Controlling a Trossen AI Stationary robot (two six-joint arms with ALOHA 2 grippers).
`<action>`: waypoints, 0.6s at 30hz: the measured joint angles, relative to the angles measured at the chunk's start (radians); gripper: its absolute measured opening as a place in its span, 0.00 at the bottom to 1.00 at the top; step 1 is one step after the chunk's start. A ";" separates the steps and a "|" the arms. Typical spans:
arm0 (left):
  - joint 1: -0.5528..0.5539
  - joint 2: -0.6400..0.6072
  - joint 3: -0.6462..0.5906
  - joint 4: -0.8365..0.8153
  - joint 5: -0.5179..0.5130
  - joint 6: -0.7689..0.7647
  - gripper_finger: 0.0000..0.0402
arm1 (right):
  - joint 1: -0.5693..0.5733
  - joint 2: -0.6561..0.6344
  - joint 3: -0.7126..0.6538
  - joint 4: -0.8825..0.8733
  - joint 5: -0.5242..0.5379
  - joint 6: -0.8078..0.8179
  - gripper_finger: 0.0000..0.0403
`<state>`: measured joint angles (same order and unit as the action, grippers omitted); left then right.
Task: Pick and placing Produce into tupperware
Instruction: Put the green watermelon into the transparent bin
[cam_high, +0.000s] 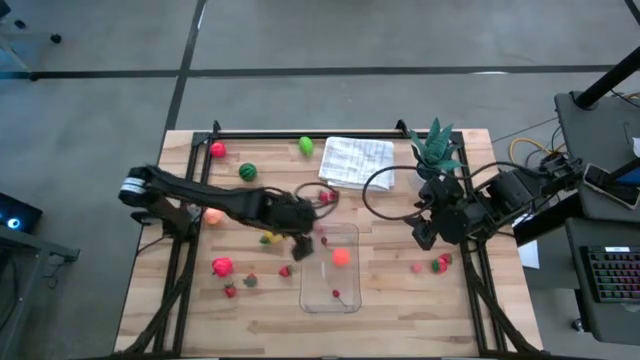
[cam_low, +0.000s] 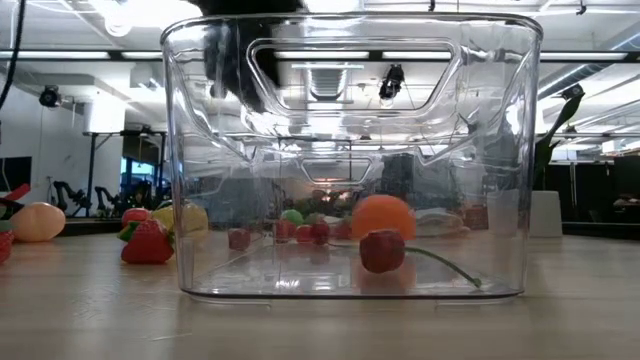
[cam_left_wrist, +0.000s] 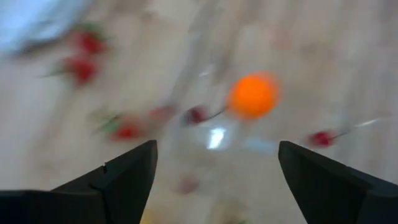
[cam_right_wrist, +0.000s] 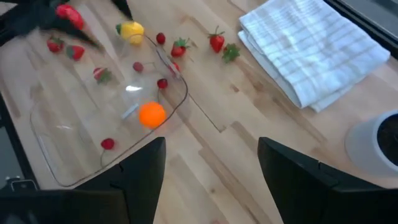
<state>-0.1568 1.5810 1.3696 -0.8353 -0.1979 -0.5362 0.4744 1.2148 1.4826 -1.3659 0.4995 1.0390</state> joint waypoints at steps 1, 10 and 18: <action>0.006 -0.025 0.005 -0.078 -0.033 -0.003 0.78 | 0.000 -0.002 0.000 -0.001 0.002 0.000 0.61; 0.366 -0.246 -0.006 -0.487 -0.147 -0.182 0.73 | -0.013 -0.027 -0.001 -0.031 0.203 0.116 0.61; 0.729 -0.261 -0.052 -0.339 -0.059 0.280 0.73 | -0.053 -0.032 -0.003 -0.037 0.211 0.229 0.61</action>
<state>0.5727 1.3197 1.3174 -1.1740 -0.2566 -0.2559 0.4218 1.1827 1.4792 -1.4029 0.7109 1.2676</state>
